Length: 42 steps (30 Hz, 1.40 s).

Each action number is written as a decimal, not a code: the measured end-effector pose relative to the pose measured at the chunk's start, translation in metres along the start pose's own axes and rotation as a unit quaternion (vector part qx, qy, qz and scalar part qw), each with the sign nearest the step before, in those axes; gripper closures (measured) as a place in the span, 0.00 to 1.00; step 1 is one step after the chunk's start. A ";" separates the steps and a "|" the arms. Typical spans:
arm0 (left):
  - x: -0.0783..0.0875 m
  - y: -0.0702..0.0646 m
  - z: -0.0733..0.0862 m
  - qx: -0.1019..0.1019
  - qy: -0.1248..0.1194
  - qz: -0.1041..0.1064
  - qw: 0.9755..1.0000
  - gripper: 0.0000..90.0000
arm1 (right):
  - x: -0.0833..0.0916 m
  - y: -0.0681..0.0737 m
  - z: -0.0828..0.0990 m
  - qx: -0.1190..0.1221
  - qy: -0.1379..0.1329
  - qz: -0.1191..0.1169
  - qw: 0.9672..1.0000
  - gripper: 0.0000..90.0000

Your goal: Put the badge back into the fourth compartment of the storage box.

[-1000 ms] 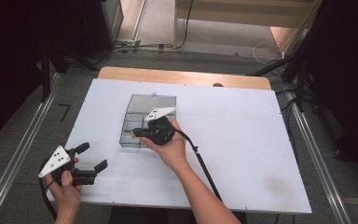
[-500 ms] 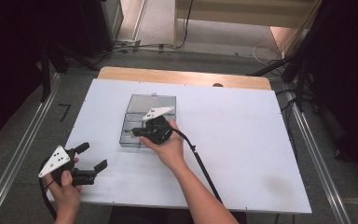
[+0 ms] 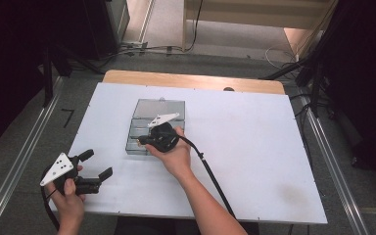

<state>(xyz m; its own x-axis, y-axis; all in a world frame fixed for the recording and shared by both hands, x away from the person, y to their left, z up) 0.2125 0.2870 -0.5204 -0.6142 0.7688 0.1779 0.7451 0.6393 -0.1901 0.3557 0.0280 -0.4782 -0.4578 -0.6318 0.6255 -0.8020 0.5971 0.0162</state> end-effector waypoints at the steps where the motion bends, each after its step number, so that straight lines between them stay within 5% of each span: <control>1: 0.000 0.000 0.000 0.000 0.000 0.000 1.000 0.00 | -0.001 0.001 0.000 -0.001 0.003 0.000 1.000 0.97; 6: 0.000 0.000 0.000 0.003 -0.001 -0.001 1.000 0.00 | -0.003 0.001 0.004 -0.006 0.020 0.013 1.000 0.97; 9: 0.000 0.001 0.000 0.004 -0.002 0.000 1.000 0.00 | -0.004 -0.001 0.006 -0.011 0.022 0.001 1.000 0.96; 21: 0.000 0.001 0.000 0.004 -0.001 0.000 1.000 0.00 | 0.013 -0.004 0.007 -0.014 -0.008 -0.014 1.000 0.62; 34: 0.000 0.000 0.000 0.002 0.002 -0.001 1.000 0.00 | 0.042 -0.014 0.022 -0.022 -0.043 0.023 0.999 0.21; 42: -0.001 0.000 0.000 0.002 0.006 -0.004 1.000 0.00 | 0.065 -0.023 0.033 -0.029 -0.059 0.018 0.998 0.00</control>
<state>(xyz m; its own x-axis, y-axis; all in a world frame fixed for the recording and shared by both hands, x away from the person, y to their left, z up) 0.2129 0.2865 -0.5204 -0.6163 0.7640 0.1908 0.7398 0.6448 -0.1920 0.3317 -0.0432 -0.4641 -0.5297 -0.6614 0.5310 -0.7625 0.6455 0.0433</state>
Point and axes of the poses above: each handheld gripper's, and its own axes: x roughly backward along the jaws, z roughly out of its underside, y roughly to its left, the point moved 1 cm from there along -x, roughly forward along the jaws, and after that the axes turned 15 degrees about z, right-handed, at the moved point
